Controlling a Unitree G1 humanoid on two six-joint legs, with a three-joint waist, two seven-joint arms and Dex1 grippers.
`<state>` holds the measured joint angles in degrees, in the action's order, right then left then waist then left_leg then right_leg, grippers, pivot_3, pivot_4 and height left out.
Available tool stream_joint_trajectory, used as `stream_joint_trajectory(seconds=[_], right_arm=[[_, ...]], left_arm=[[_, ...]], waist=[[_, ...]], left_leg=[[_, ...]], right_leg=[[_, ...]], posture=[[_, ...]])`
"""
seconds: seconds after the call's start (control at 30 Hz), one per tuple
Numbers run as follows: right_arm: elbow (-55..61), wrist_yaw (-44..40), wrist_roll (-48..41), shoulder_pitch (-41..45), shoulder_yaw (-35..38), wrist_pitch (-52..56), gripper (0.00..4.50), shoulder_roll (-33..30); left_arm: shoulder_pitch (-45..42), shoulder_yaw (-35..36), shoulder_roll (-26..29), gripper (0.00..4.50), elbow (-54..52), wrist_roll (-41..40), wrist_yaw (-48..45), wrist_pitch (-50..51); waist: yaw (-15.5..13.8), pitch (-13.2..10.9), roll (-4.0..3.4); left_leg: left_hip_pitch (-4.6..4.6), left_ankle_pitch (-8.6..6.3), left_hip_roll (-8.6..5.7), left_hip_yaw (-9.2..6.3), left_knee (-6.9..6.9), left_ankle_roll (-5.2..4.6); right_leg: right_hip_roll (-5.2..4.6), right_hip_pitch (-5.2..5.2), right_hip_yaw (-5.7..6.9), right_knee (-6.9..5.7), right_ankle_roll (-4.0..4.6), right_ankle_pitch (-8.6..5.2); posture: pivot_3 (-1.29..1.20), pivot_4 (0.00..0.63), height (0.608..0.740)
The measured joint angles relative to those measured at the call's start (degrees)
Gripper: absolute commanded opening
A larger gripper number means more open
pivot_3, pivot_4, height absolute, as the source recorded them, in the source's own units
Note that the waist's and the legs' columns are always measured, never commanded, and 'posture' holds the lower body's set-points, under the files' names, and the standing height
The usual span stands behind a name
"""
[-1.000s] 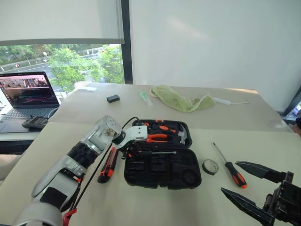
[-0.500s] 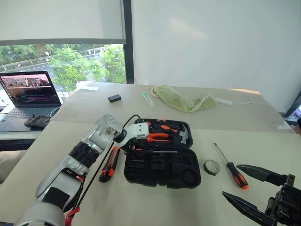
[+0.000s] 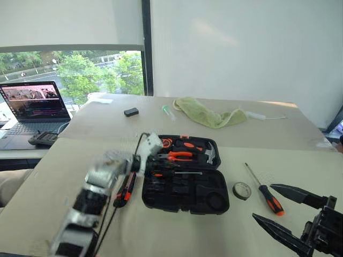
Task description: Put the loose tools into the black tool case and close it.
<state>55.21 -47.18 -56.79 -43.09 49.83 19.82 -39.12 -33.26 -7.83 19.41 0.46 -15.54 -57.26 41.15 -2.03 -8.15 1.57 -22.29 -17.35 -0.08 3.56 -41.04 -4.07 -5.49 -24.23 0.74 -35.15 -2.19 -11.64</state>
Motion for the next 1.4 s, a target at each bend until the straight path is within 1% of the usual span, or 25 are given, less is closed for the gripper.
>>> stream_joint_trajectory(seconds=[0.03,0.1,0.2,0.3,0.53,0.6,0.63,0.67,0.7,0.77,0.8,0.83,0.87,0.9,0.97,1.0,1.03,1.07,1.1,1.13,1.2,1.27,1.4], right_arm=[[0.0,0.02,0.01,-0.02,-0.02,0.0,4.5,0.01],[0.02,0.11,0.08,-0.22,-0.07,0.0,4.5,0.18],[0.26,0.39,0.05,-0.84,-0.01,0.0,4.5,0.34],[0.57,0.38,-0.29,-1.7,0.59,0.0,4.5,0.34],[0.63,1.61,-0.5,-4.53,2.47,0.25,4.5,0.53],[0.62,4.72,0.28,-4.43,1.81,1.46,4.5,0.7],[0.5,7.01,0.84,-4.33,0.94,2.94,4.5,0.29],[0.33,8.59,0.93,-4.24,0.43,4.44,4.5,-0.52],[-0.16,10.52,0.79,-3.96,-0.06,6.85,4.5,-2.72],[-1.62,13.23,0.29,-2.83,-0.44,9.92,4.5,-4.94],[-3.01,15.31,0.94,-0.91,-1.67,12.52,4.5,-7.6],[-3.92,16.28,2.2,-0.09,-2.37,14.02,4.5,-9.27],[-5.5,17.47,3.83,1.67,-3.48,15.99,4.5,-11.57],[-8.19,18.4,3.95,4.06,-5.22,18.62,4.5,-13.44],[-11.25,19.45,4.22,6.51,-7.04,21.17,4.5,-15.04],[-13.65,19.95,4.45,8.99,-8.66,22.92,4.5,-16.32],[-16.44,19.99,5.08,11.32,-10.61,24.7,4.5,-17.67],[-17.67,19.96,5.52,12.17,-11.38,25.44,4.5,-18.18],[-19.33,19.98,6.42,13.91,-12.9,26.55,4.5,-19.04],[-21.79,20.41,7.98,17.49,-16.1,28.76,4.5,-21.36],[-25.68,21.28,9.12,22.03,-19.21,31.92,4.5,-22.98],[-28.62,21.66,9.34,25.86,-21.36,34.22,4.5,-23.12],[-32.77,21.86,9.62,31.45,-25.14,37.33,4.5,-23.08]], left_arm=[[1.16,0.14,-1.16,0.06,0.02,0.94,2.73,-2.06],[4.95,-1.39,-1.81,0.06,0.98,5.67,8.72,-9.44],[6.69,-3.63,-2.75,0.06,2.67,8.81,12.93,-15.29],[7.25,-4.29,-3.37,0.06,2.56,8.83,14.0,-15.03],[5.63,-7.94,-1.16,0.06,2.6,10.66,12.92,-12.82],[7.49,-4.5,-3.53,0.06,1.9,7.0,12.88,-12.5],[8.94,-1.96,-5.29,0.06,1.41,3.65,12.72,-12.14],[9.76,-0.92,-5.92,0.06,0.65,1.44,11.99,-12.02],[10.27,-0.51,-5.17,0.06,-1.53,-1.66,9.91,-10.9],[10.19,1.19,-2.64,0.06,-5.68,-6.54,6.58,-7.68],[10.34,2.79,0.64,0.59,-9.02,-10.04,4.04,-5.01],[10.34,3.75,2.69,0.77,-10.96,-12.05,2.43,-3.66],[10.57,4.71,5.56,1.2,-13.46,-13.98,0.39,-3.01],[11.11,5.53,8.22,1.45,-16.14,-15.87,-1.6,-1.98],[11.72,5.85,10.55,2.08,-18.38,-17.7,-3.38,-0.83],[12.57,6.25,12.55,2.3,-20.28,-19.15,-4.67,-0.23],[13.94,6.94,15.18,2.6,-22.95,-20.81,-6.42,0.27],[14.49,7.07,16.4,2.97,-24.1,-21.39,-7.21,0.27],[16.0,7.71,18.1,3.31,-26.02,-22.21,-8.2,0.14],[19.33,9.37,20.63,3.65,-28.8,-23.74,-9.23,0.23],[24.08,11.18,22.94,4.33,-31.49,-25.06,-9.89,0.09],[27.28,12.47,23.85,4.33,-32.87,-25.54,-9.97,-0.03],[30.38,14.26,23.91,4.33,-34.98,-27.36,-8.64,-0.06]], waist=[[-0.07,0.01,-0.02],[-0.02,0.07,-0.12],[-0.2,0.19,-0.16],[-0.21,0.43,-0.33],[-0.21,1.28,-0.66],[-0.15,1.38,-0.75],[-0.14,1.34,-0.73],[-0.12,1.3,-0.68],[-0.03,1.13,-0.54],[0.2,1.06,-0.44],[0.56,1.05,-0.46],[0.79,1.01,-0.53],[0.89,0.98,-0.64],[0.88,0.98,-0.66],[0.75,0.94,-0.63],[0.7,0.9,-0.6],[0.77,0.82,-0.56],[0.77,0.8,-0.56],[0.79,0.77,-0.61],[1.14,0.73,-0.68],[1.39,0.67,-0.67],[1.42,0.59,-0.57],[0.75,0.41,-0.55]], left_leg=[[0.04,0.0,0.0,0.0,0.01,0.0],[0.16,0.0,0.0,0.02,0.12,0.01],[0.25,0.0,0.02,0.0,0.13,0.02],[0.3,-0.01,0.02,0.01,0.13,0.01],[0.36,-0.04,0.01,0.03,0.2,-0.04],[0.29,-0.05,0.01,0.04,0.22,-0.05],[0.16,-0.04,0.03,0.03,0.2,-0.04],[0.1,-0.03,0.02,0.02,0.19,-0.03],[0.06,-0.01,0.02,0.03,0.16,0.0],[0.07,0.02,0.05,-0.01,0.17,0.05],[0.14,0.02,0.05,0.01,0.18,0.05],[0.13,0.02,0.03,0.02,0.2,0.05],[0.17,0.02,0.0,0.04,0.2,0.04],[0.19,0.02,-0.02,0.05,0.2,0.04],[0.17,0.01,-0.03,0.06,0.18,0.02],[0.13,0.01,-0.03,0.07,0.17,0.01],[0.12,0.01,-0.02,0.09,0.19,0.01],[0.13,0.0,-0.02,0.09,0.19,0.01],[0.12,0.0,-0.02,0.1,0.2,0.01],[0.16,0.0,-0.01,0.14,0.21,0.01],[0.17,0.01,0.0,0.15,0.23,0.02],[0.19,0.01,0.01,0.15,0.24,0.02],[0.14,0.02,0.0,0.1,0.2,0.04]], right_leg=[[-0.01,0.03,-0.01,0.0,0.0,0.0],[-0.03,0.07,-0.08,0.02,0.03,0.01],[-0.12,0.17,-0.05,0.03,0.07,0.02],[-0.29,0.21,-0.04,0.04,0.08,0.0],[-0.22,0.28,-0.02,0.12,0.21,-0.11],[-0.29,0.19,-0.03,0.1,0.25,-0.14],[-0.51,0.06,-0.01,0.09,0.27,-0.15],[-0.62,0.01,-0.01,0.08,0.26,-0.14],[-0.61,-0.05,0.04,0.04,0.32,-0.15],[-0.58,-0.03,0.05,0.04,0.52,-0.25],[-0.54,-0.01,0.08,0.02,0.65,-0.33],[-0.53,0.01,0.09,0.02,0.66,-0.34],[-0.28,0.05,0.07,0.04,0.65,-0.34],[-0.18,0.09,0.02,0.06,0.65,-0.35],[-0.08,0.11,0.0,0.1,0.64,-0.35],[-0.05,0.09,-0.01,0.11,0.64,-0.35],[-0.01,0.07,-0.02,0.13,0.64,-0.35],[-0.01,0.06,-0.02,0.13,0.63,-0.35],[0.01,0.06,-0.03,0.14,0.62,-0.36],[0.02,0.06,-0.08,0.13,0.62,-0.37],[0.04,0.05,-0.11,0.13,0.61,-0.37],[0.08,0.06,-0.1,0.13,0.61,-0.37],[0.07,0.06,-0.01,0.12,0.59,-0.35]], posture=[[0.0,0.15,0.74],[0.0,0.15,0.74],[0.0,0.15,0.74],[0.0,0.15,0.74],[0.0,0.15,0.74],[0.0,0.15,0.74],[0.0,0.15,0.74],[0.0,0.15,0.74],[0.0,0.15,0.74],[0.0,0.15,0.74],[0.0,0.15,0.74],[0.0,0.15,0.74],[0.0,0.15,0.74],[0.0,0.15,0.74],[0.0,0.15,0.74],[0.0,0.15,0.74],[0.0,0.15,0.74],[0.0,0.15,0.74],[0.0,0.15,0.74],[0.0,0.15,0.74],[0.0,0.15,0.74],[0.0,0.15,0.74],[0.0,0.15,0.74]])
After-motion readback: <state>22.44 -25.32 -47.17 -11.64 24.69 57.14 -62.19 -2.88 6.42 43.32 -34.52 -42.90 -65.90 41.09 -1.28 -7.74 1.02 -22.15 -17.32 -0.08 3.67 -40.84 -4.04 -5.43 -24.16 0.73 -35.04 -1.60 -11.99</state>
